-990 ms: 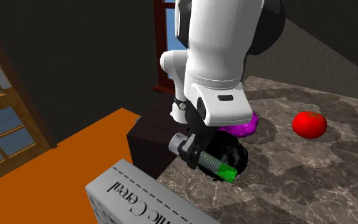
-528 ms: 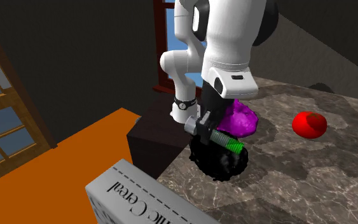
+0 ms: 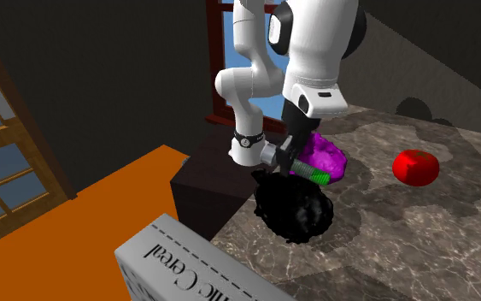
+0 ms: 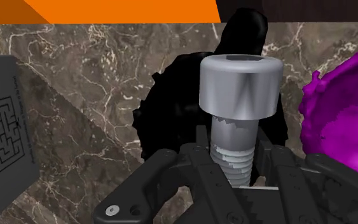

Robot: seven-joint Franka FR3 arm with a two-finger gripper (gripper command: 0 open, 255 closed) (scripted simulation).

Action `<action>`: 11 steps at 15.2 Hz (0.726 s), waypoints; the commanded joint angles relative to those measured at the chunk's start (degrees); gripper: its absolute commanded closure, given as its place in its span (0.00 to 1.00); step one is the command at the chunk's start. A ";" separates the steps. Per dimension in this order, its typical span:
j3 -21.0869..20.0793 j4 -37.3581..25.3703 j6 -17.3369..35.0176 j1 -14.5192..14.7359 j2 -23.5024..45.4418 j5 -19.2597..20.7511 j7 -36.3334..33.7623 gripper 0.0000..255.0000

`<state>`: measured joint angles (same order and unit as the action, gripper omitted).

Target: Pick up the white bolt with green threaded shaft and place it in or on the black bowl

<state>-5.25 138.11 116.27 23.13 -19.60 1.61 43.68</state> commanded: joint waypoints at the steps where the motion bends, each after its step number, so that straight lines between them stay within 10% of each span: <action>1: -0.10 1.13 1.56 0.03 0.42 0.02 -0.20 1.00; 11: -0.30 4.92 8.31 -0.07 3.40 0.39 -0.75 1.00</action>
<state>-5.50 142.91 124.31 23.03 -16.31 2.00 43.02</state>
